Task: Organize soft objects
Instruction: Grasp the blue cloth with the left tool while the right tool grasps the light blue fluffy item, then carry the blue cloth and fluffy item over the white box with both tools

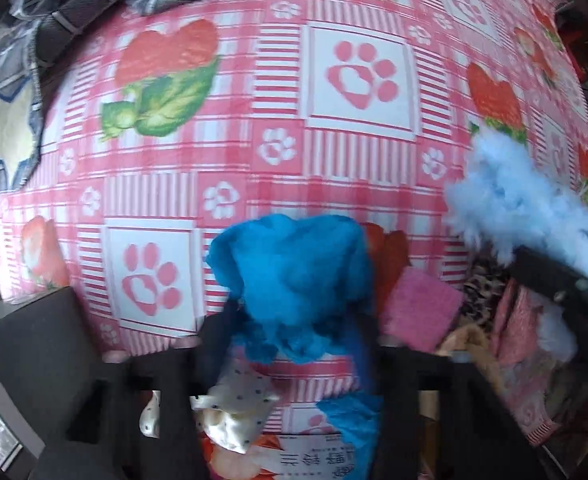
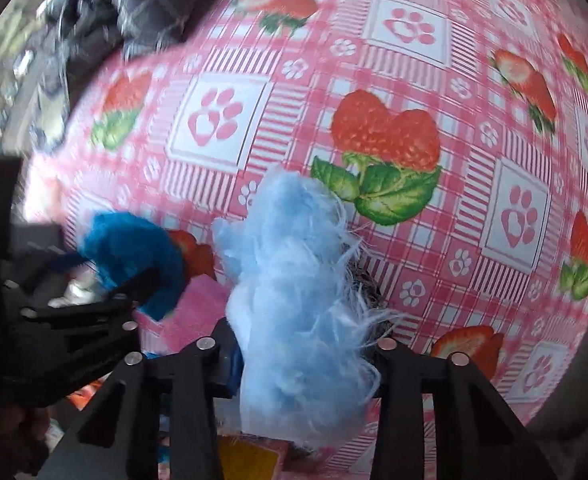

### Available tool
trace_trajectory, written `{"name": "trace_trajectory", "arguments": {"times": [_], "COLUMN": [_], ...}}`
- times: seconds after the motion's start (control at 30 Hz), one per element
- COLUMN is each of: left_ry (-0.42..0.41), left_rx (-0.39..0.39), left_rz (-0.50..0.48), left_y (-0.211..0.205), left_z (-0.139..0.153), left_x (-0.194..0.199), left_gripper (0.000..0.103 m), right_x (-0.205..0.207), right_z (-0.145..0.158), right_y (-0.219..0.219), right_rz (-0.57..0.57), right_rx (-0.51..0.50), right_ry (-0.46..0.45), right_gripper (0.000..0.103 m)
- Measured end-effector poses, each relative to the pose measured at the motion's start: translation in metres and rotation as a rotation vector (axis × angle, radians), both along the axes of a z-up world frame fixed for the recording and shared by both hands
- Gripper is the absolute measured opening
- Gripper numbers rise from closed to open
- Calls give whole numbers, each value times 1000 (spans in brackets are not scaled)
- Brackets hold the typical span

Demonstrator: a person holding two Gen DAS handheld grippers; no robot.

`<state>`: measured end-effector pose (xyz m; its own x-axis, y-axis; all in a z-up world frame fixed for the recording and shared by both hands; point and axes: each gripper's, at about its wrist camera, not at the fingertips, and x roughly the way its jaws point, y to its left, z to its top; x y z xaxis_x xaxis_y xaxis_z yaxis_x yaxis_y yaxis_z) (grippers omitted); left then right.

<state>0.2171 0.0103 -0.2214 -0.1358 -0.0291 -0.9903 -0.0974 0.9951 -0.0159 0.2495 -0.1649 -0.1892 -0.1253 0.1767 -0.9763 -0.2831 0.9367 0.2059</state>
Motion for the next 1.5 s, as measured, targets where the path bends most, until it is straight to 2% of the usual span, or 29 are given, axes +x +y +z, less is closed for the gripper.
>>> {"name": "trace_trajectory", "arguments": {"times": [0.07,0.1,0.17,0.23,0.43,0.6,0.63,0.97,1.5], "left_ry": [-25,-50,-93,-149,-241,-292,-297,-335,-342], "left_rx": [1,-7,4,21,39,50,46,35,3], "left_rz": [6,15,19,15,3,-48,-54,-154,-307], "left_y": [-12,-12,-11,-11,-15,-6,2,-7,-21], "left_z": [4,10,22,38,75,96,100,139,164], "left_x": [3,4,4,5,-1,-29,-38,-96,-173], "left_gripper": [32,31,30,30,30,30,30,31,31], "right_x": [3,4,4,3,-9,-21,-25,-73,-148], "right_z": [9,12,24,35,64,75,79,112,141], "right_y": [-22,-29,-48,-60,-83,-80,-79,-79,-82], "right_rz": [-90,-117,-176,-207,-297,-324,-327,-352,-426], "right_rx": [85,111,174,196,248,259,261,260,249], "right_ry": [16,18,12,-11,-53,-61,-64,-110,-149], "right_gripper": [39,35,35,35,36,36,36,36,36]}}
